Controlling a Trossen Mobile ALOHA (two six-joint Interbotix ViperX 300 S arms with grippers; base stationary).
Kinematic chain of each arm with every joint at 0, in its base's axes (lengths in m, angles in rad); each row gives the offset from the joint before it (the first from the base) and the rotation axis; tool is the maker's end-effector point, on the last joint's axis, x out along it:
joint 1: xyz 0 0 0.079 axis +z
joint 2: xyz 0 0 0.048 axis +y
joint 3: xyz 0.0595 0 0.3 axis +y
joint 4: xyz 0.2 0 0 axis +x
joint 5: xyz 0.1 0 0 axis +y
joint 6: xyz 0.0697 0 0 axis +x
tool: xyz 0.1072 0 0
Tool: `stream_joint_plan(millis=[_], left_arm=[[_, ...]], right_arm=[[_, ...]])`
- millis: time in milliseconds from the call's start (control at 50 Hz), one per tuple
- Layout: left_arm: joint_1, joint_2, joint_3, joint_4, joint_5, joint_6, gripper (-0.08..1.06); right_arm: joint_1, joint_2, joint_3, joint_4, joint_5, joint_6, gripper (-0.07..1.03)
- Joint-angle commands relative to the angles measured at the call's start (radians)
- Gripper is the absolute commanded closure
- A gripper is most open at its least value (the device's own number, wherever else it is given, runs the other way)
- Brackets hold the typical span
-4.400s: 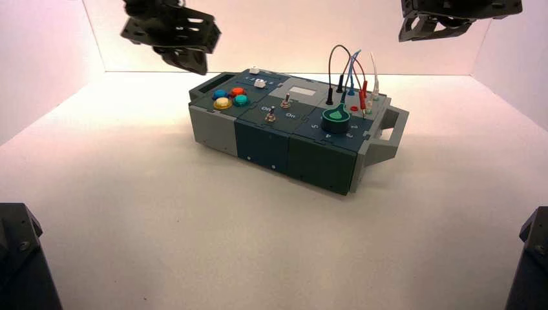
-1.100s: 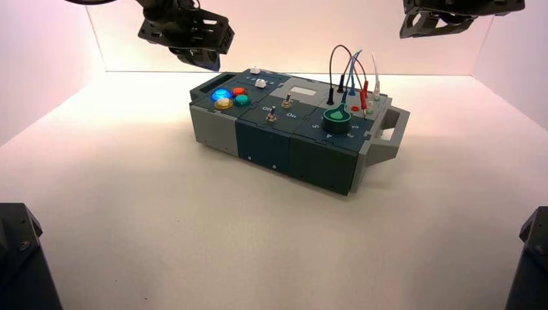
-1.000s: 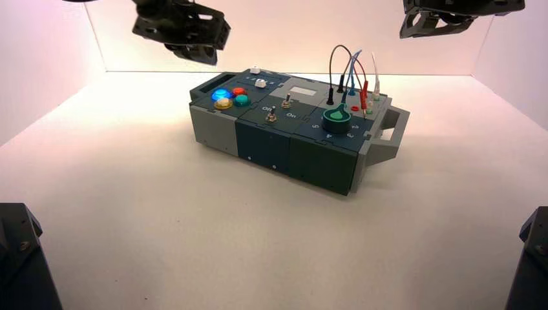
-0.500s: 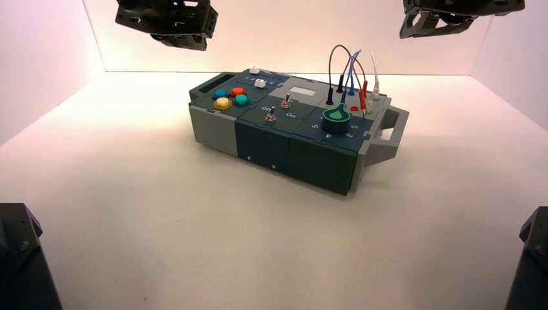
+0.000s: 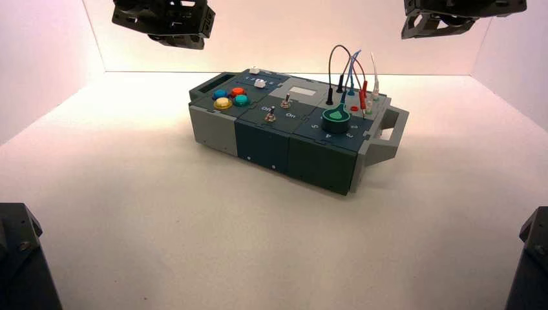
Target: Push the blue button with the left gripper.
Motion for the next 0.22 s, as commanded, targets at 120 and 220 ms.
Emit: stream_joint_plan(millis=[120,220], left_arm=[[0.003,-0.037,-0.008,0.0,-0.012,-0.002,1.01],[0.003,-0.037,-0.008,0.0,-0.012,0.0,1.01]], right_arm=[[0.003,-0.014,-0.012,0.0,-0.009,0.002,0.65],[0.003,-0.015,-0.012,0.0,-0.009,0.0,0.65]])
